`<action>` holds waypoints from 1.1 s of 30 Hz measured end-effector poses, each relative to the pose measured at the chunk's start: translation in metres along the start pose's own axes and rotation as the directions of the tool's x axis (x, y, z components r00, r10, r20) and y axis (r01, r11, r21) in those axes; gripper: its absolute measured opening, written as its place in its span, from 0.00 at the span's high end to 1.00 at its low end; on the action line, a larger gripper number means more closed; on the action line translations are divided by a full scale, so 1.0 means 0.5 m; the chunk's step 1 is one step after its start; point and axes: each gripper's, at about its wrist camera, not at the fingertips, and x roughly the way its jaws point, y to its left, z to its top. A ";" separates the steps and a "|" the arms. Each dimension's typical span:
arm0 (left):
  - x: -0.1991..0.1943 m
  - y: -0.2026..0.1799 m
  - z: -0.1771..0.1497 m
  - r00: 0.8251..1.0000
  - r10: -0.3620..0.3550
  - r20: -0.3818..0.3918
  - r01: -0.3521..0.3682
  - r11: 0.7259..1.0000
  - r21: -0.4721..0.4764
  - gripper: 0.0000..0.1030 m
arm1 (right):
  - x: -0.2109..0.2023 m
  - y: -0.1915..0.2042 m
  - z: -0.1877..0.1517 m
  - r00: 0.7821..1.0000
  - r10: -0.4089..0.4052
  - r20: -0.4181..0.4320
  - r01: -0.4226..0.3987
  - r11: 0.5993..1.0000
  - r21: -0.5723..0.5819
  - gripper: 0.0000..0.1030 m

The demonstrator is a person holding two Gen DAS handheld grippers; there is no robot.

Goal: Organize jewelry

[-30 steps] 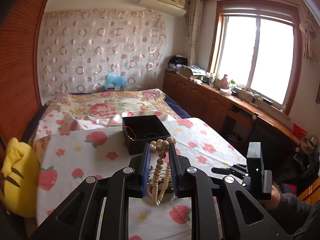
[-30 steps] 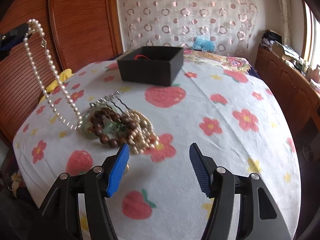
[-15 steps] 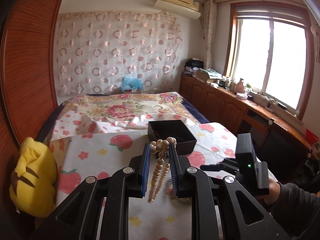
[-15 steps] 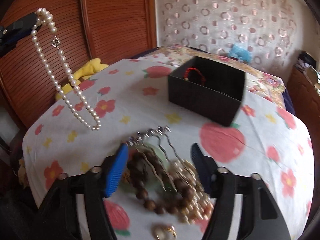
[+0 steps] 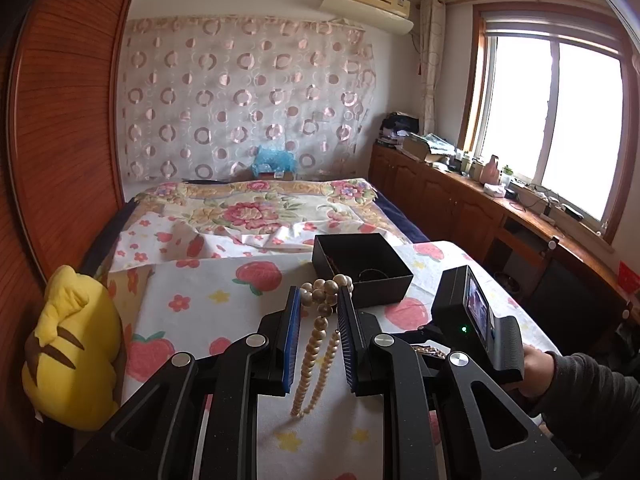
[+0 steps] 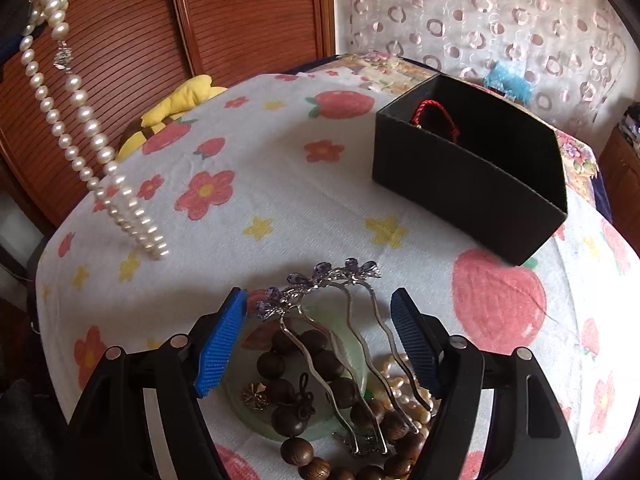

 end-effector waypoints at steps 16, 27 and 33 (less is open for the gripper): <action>0.056 0.004 0.032 1.000 0.000 0.000 0.000 1.000 0.009 0.83 | -0.084 -0.053 0.030 0.991 -0.020 0.132 0.017 0.999 0.028 0.43; 0.120 -0.008 0.095 1.000 -0.016 0.014 0.016 1.000 0.002 0.83 | -0.119 -0.162 0.119 0.970 -0.118 0.211 0.106 0.992 0.067 0.43; 0.141 -0.031 0.134 0.999 -0.011 0.030 0.010 1.000 0.030 0.83 | -0.078 -0.212 0.163 0.967 -0.154 0.204 0.139 0.986 0.088 0.43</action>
